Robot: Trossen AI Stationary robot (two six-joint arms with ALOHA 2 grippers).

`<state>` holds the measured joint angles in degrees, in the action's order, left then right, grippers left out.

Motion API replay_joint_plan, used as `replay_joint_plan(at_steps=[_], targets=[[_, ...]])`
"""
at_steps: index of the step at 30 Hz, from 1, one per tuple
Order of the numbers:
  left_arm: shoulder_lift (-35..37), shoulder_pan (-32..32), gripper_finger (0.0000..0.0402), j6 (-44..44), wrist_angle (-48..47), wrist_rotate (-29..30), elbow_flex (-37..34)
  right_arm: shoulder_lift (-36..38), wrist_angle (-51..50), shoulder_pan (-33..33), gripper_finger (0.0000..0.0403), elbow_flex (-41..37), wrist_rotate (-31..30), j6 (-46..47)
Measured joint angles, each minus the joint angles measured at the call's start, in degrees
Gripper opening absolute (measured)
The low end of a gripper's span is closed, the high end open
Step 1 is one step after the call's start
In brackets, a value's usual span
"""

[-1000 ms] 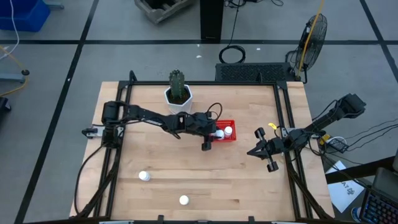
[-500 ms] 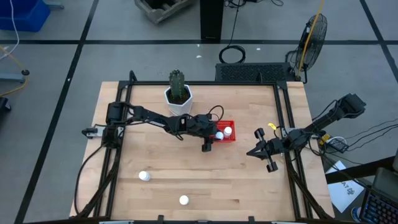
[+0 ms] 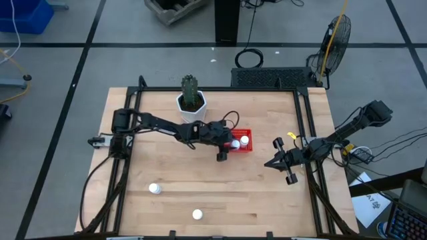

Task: Pick and place pill bottles into a basket
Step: Put the white pill bottle into the red bin

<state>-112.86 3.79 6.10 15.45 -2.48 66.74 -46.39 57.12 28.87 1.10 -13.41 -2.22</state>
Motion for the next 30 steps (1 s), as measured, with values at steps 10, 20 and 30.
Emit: replay_joint_plan(at_steps=[10,20,30], targets=[[13.63,-1.66,0.0230,-2.14,-20.01,-3.41,0.00,0.00,-0.20,0.00,0.0004,0.00,0.00,0.00],[23.14,-20.85,0.0230,-3.07,-40.58,-2.40,-2.61,-0.02,-0.48,0.01,0.0004,0.00,0.00,0.00],[23.69,-36.98,0.0230,-13.56,-37.62,3.63,-3.80,0.00,-0.43,0.00,0.0004,0.00,0.00,0.00]])
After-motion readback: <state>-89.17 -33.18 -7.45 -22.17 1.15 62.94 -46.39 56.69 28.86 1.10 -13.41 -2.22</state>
